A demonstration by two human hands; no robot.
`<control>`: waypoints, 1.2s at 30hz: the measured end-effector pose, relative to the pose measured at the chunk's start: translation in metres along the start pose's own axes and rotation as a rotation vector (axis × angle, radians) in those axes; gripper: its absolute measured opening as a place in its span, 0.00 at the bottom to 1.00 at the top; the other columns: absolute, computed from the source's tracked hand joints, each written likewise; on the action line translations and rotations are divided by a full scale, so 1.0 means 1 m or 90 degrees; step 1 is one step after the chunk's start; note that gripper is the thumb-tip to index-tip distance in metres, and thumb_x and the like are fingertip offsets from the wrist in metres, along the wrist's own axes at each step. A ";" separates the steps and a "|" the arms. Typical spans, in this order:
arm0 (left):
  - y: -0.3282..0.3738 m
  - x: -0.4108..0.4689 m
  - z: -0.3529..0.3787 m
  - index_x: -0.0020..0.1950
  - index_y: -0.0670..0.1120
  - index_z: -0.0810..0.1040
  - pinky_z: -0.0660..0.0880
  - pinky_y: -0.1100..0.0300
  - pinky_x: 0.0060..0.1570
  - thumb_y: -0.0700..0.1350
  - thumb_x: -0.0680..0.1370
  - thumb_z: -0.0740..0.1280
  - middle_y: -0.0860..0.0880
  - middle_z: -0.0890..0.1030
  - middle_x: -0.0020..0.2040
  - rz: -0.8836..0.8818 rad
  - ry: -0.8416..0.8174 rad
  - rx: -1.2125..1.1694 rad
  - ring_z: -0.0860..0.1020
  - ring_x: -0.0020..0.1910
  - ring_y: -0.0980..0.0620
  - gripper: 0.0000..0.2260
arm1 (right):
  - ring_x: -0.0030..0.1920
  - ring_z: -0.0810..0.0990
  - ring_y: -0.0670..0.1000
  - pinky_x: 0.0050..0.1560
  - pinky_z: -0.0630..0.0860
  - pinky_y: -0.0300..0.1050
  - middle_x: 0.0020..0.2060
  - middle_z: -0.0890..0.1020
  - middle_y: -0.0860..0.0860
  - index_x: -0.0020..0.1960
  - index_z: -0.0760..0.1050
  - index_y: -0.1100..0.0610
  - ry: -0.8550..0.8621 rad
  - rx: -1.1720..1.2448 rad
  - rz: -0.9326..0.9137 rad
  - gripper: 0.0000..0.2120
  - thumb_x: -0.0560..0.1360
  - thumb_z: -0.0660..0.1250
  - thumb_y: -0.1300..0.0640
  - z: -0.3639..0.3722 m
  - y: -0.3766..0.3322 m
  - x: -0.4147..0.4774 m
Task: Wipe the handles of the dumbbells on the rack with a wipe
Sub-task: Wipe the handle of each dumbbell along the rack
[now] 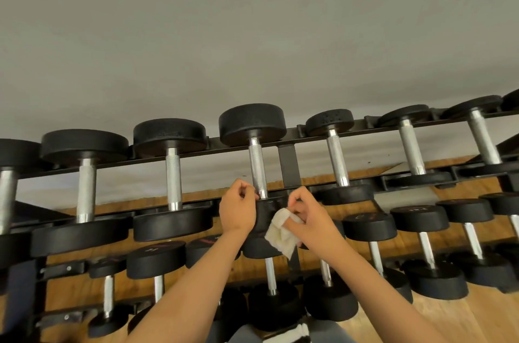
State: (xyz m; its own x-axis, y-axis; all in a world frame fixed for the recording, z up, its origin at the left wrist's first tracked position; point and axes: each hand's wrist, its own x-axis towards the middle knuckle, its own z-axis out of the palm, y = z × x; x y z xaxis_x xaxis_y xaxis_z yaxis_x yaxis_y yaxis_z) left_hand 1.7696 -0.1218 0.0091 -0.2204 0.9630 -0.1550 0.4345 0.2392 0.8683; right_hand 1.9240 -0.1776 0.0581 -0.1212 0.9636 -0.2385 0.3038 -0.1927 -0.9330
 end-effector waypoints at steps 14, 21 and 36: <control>-0.001 0.000 0.000 0.42 0.47 0.75 0.72 0.63 0.41 0.42 0.81 0.61 0.50 0.81 0.39 0.003 0.003 0.004 0.79 0.41 0.54 0.08 | 0.47 0.72 0.41 0.46 0.70 0.28 0.43 0.70 0.39 0.45 0.73 0.52 0.271 -0.233 -0.188 0.12 0.71 0.71 0.67 0.016 0.009 0.009; -0.002 0.000 0.000 0.40 0.49 0.74 0.71 0.65 0.40 0.42 0.80 0.62 0.50 0.81 0.37 0.013 0.006 -0.010 0.80 0.41 0.54 0.09 | 0.53 0.70 0.41 0.55 0.66 0.27 0.46 0.77 0.43 0.47 0.80 0.53 0.222 -0.301 -0.251 0.04 0.72 0.72 0.55 0.025 0.030 0.006; -0.004 0.001 0.001 0.41 0.46 0.75 0.73 0.62 0.43 0.42 0.80 0.62 0.51 0.81 0.37 0.010 0.007 -0.017 0.80 0.41 0.53 0.08 | 0.50 0.73 0.44 0.55 0.69 0.29 0.45 0.80 0.47 0.46 0.83 0.55 0.167 -0.265 -0.250 0.08 0.69 0.76 0.64 0.031 0.043 0.003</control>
State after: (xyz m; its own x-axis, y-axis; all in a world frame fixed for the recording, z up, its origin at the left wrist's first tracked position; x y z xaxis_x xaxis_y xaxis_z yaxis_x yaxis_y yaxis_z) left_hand 1.7684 -0.1216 0.0052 -0.2233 0.9653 -0.1356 0.4141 0.2199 0.8833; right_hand 1.9076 -0.1890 0.0088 -0.0778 0.9716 0.2235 0.6323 0.2214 -0.7424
